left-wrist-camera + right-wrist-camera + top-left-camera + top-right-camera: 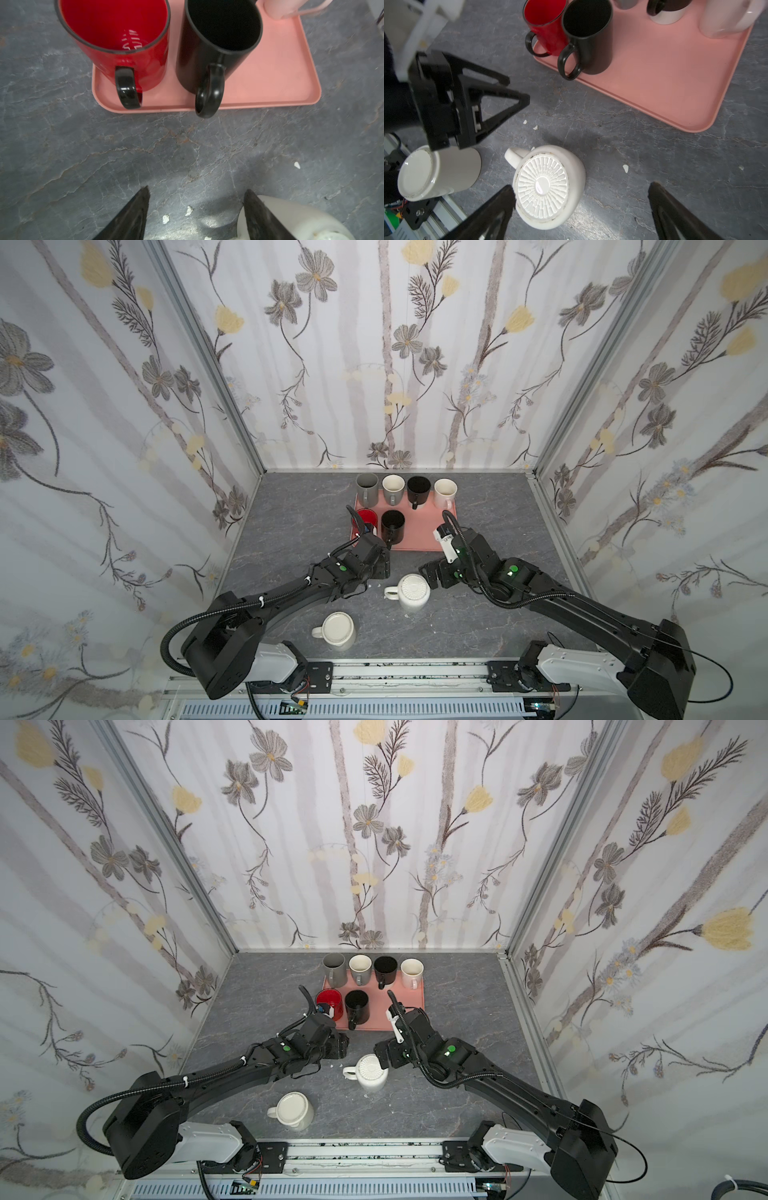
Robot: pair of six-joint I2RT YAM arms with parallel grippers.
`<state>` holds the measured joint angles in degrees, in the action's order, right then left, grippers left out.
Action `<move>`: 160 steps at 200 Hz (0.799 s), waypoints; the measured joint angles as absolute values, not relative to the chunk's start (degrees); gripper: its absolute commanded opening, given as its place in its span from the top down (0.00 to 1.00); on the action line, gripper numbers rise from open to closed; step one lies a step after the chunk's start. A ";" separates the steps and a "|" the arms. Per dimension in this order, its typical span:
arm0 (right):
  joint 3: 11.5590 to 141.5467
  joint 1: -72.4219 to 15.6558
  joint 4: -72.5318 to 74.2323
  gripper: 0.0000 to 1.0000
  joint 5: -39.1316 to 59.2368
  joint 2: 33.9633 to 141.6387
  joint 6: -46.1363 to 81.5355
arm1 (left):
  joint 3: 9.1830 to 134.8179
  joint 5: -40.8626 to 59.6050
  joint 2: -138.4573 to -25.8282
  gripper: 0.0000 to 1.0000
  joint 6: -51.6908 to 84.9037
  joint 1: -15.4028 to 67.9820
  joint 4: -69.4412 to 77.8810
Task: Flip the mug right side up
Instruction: 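Tip the white mug up with the right gripper while the left gripper approaches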
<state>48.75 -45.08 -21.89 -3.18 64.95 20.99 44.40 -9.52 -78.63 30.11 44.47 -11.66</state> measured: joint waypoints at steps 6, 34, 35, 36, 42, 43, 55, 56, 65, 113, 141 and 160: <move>48.49 -44.18 -21.61 0.00 -3.42 64.40 21.47 | 44.58 -9.80 -79.22 0.29 30.02 45.04 -12.01; 47.48 -41.65 -20.91 0.00 -3.92 62.78 22.04 | 44.91 -10.46 -81.17 0.30 30.00 47.64 -14.02; 47.44 -41.52 -20.86 0.00 -3.81 62.74 22.04 | 44.91 -10.48 -81.25 0.30 30.00 47.75 -14.15; 47.42 -41.45 -20.86 0.00 -3.75 62.72 22.04 | 44.91 -10.48 -81.30 0.30 30.02 47.79 -14.22; 47.31 -40.97 -20.75 0.00 -3.36 62.63 22.04 | 44.88 -10.48 -81.56 0.30 30.06 48.16 -14.81; 47.29 -40.93 -20.75 0.00 -3.38 62.61 22.04 | 44.88 -10.48 -81.62 0.30 30.09 48.25 -14.90; 46.98 -40.16 -20.32 0.00 -3.38 62.54 22.09 | 44.82 -10.66 -82.00 0.30 30.33 49.06 -15.70; 46.96 -40.12 -20.29 0.00 -3.38 62.54 22.09 | 44.80 -10.70 -82.02 0.30 30.37 49.17 -15.77; 46.72 -39.68 -19.94 0.00 -3.38 62.46 22.24 | 44.64 -10.81 -82.04 0.31 30.65 49.80 -16.53; 45.98 -38.44 -18.13 0.00 -2.74 62.43 22.24 | 42.61 -9.58 -80.14 0.36 32.51 53.41 -19.29; 45.74 -37.87 -17.63 0.00 -1.76 62.46 22.26 | 40.99 -6.50 -77.08 0.43 33.80 56.07 -19.70; 45.71 -37.69 -17.10 0.00 -1.30 62.57 22.26 | 40.56 -5.76 -74.19 0.44 34.57 56.58 -21.74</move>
